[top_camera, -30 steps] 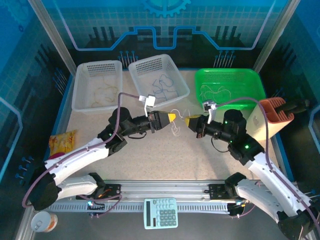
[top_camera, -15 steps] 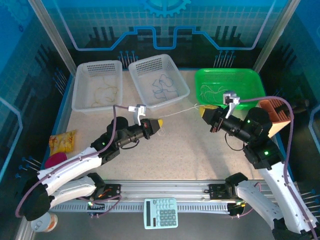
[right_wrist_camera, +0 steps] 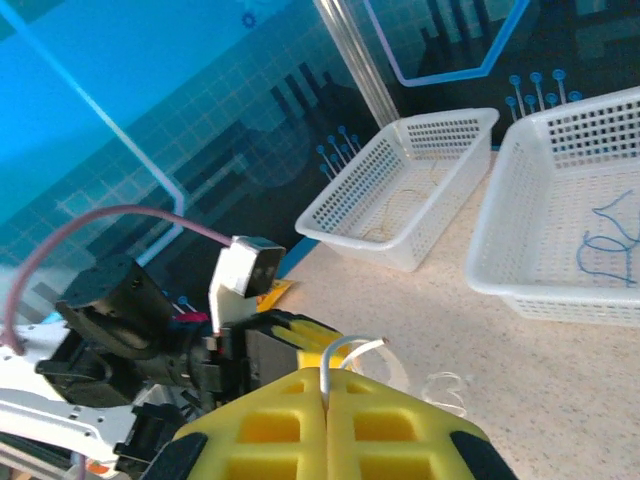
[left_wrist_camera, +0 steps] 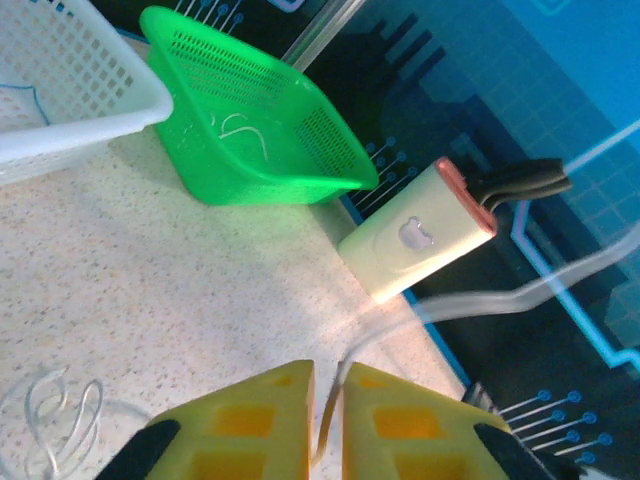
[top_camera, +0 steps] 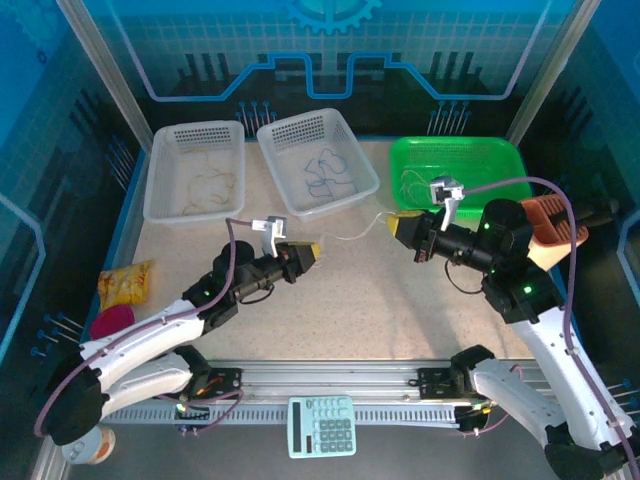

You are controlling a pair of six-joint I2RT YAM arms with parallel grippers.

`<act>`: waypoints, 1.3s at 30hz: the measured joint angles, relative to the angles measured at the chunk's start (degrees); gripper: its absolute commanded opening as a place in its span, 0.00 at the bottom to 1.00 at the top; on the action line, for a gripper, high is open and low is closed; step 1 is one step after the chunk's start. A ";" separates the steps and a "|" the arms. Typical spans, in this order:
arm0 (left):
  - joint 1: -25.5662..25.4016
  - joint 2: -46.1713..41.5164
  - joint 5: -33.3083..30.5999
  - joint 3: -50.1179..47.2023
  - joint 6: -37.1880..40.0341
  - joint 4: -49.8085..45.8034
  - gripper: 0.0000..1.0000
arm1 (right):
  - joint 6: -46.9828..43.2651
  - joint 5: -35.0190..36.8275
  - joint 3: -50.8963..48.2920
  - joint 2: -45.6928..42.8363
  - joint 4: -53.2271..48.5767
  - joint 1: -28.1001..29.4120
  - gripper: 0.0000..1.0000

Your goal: Untangle the cables

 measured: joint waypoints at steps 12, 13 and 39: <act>0.00 0.00 4.37 -0.55 3.63 0.76 0.70 | -1.33 -0.52 8.41 7.98 -1.33 3.69 0.00; 0.00 0.09 5.22 -0.31 4.31 0.74 0.73 | -1.46 -0.57 8.94 8.04 -1.57 3.91 0.00; -0.07 14.88 15.54 21.90 16.50 -1.42 0.65 | -1.36 2.25 15.15 13.90 -1.27 15.80 0.00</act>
